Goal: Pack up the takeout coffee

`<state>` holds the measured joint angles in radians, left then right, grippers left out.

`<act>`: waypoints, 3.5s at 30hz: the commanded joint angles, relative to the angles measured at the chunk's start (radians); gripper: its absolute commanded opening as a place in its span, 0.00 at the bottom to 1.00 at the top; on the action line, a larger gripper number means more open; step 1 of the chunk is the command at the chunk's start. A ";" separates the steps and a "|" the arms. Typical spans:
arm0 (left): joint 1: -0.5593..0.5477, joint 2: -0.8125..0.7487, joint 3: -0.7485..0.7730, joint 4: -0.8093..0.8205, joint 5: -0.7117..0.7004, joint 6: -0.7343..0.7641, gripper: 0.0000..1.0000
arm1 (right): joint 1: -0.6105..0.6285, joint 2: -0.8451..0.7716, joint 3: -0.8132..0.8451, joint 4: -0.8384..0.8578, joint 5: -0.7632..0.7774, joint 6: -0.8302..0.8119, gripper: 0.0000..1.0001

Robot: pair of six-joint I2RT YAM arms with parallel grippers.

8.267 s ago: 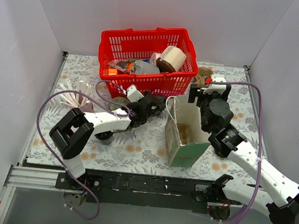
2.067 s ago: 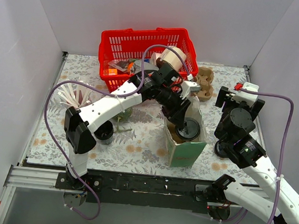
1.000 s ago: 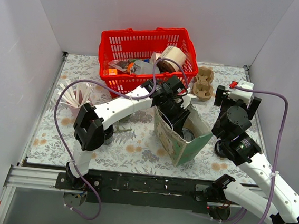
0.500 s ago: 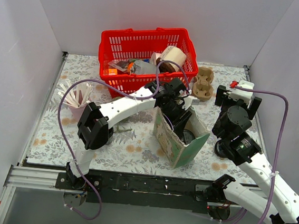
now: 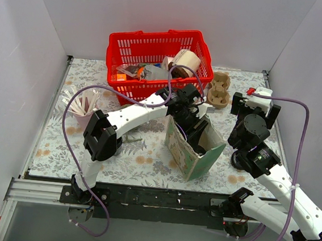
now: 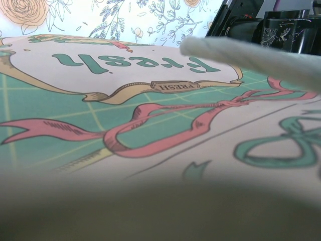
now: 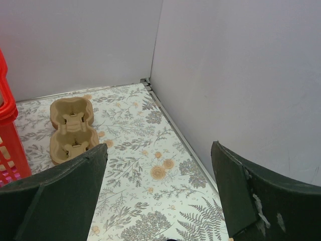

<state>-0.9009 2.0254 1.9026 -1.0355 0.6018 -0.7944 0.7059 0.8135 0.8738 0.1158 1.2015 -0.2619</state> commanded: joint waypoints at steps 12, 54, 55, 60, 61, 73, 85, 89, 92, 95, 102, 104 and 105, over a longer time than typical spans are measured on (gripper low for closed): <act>-0.007 -0.074 0.010 -0.020 0.027 0.006 0.70 | -0.008 -0.010 0.002 0.058 0.018 0.004 0.91; -0.016 -0.139 0.065 -0.009 0.042 0.014 0.98 | -0.006 -0.010 0.014 0.036 0.006 0.021 0.91; -0.016 -0.139 0.069 -0.008 0.042 0.009 0.98 | -0.006 -0.010 0.016 0.036 0.006 0.021 0.91; -0.016 -0.131 0.081 -0.012 0.029 0.007 0.98 | -0.006 -0.011 0.019 0.028 0.000 0.029 0.91; -0.015 -0.129 0.078 -0.014 0.023 0.007 0.98 | -0.006 -0.011 0.021 0.024 -0.003 0.032 0.91; -0.016 -0.111 0.075 -0.014 -0.008 0.018 0.98 | -0.006 -0.022 0.125 -0.244 -0.597 0.227 0.90; -0.013 -0.134 0.023 0.026 -0.022 0.029 0.98 | -0.008 -0.036 0.264 -0.648 -0.839 0.374 0.82; -0.009 -0.134 0.009 0.037 -0.019 0.026 0.98 | -0.013 -0.028 0.313 -0.735 -0.918 0.400 0.78; -0.007 -0.131 0.006 0.045 -0.011 0.026 0.98 | -0.016 -0.019 0.335 -0.787 -0.918 0.415 0.72; -0.007 -0.131 0.007 0.048 -0.011 0.026 0.98 | -0.022 0.002 0.352 -0.830 -0.945 0.411 0.73; -0.007 -0.129 0.010 0.051 -0.011 0.026 0.98 | -0.040 0.026 0.350 -0.892 -0.981 0.391 0.71; -0.007 -0.128 0.009 0.052 -0.011 0.026 0.98 | -0.052 0.030 0.338 -0.887 -0.965 0.388 0.69; -0.007 -0.128 0.010 0.052 -0.011 0.026 0.98 | -0.057 0.033 0.326 -0.886 -0.971 0.385 0.68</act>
<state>-0.9108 1.9640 1.9041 -1.0172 0.5629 -0.7818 0.6662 0.8349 1.2037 -0.7086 0.2398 0.1352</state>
